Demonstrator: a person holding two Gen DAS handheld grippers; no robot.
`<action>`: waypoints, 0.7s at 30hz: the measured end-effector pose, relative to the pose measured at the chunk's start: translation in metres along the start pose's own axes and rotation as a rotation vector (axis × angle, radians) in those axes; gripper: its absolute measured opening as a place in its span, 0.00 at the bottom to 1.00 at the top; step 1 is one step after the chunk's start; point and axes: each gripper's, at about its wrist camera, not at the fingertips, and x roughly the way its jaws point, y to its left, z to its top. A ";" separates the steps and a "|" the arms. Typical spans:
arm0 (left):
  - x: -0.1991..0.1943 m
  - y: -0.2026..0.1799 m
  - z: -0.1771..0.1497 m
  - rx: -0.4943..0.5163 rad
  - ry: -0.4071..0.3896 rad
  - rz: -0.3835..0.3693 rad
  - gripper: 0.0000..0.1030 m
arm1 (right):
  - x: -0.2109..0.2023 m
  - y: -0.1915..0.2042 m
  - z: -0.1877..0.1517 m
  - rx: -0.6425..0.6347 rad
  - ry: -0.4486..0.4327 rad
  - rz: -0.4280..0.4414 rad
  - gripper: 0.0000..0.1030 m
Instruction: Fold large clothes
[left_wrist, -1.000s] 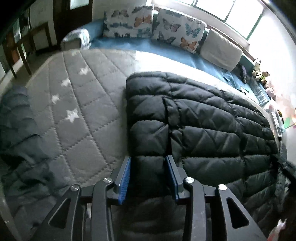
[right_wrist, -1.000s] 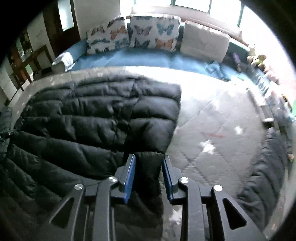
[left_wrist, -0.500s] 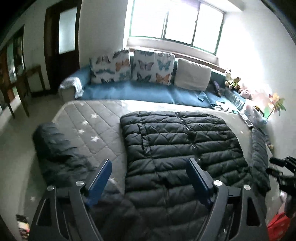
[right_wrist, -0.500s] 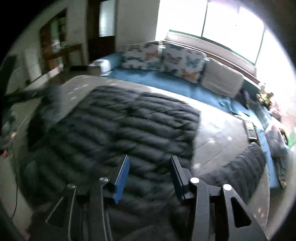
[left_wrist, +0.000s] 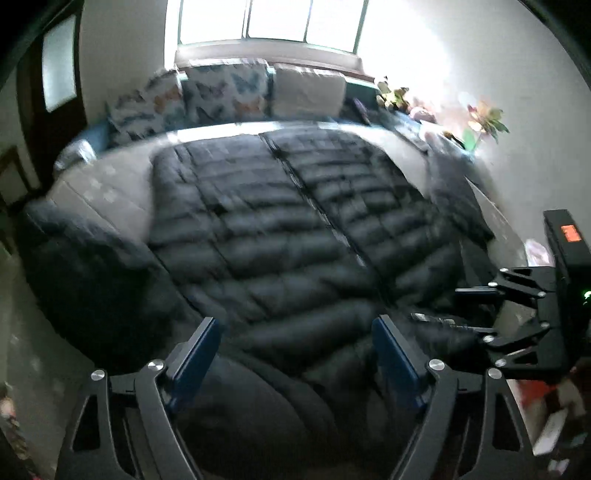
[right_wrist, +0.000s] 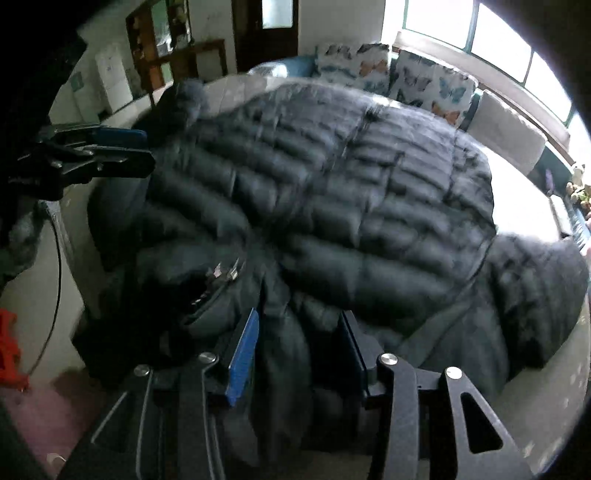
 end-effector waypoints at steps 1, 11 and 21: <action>0.008 -0.003 -0.010 -0.005 0.022 -0.003 0.86 | 0.009 0.004 -0.009 -0.022 0.013 -0.025 0.47; 0.029 -0.014 -0.051 0.087 0.006 0.092 0.87 | -0.028 -0.001 0.016 -0.004 -0.089 -0.021 0.47; 0.002 0.011 -0.038 0.011 -0.014 0.010 0.87 | 0.030 0.043 0.018 -0.141 -0.019 0.038 0.51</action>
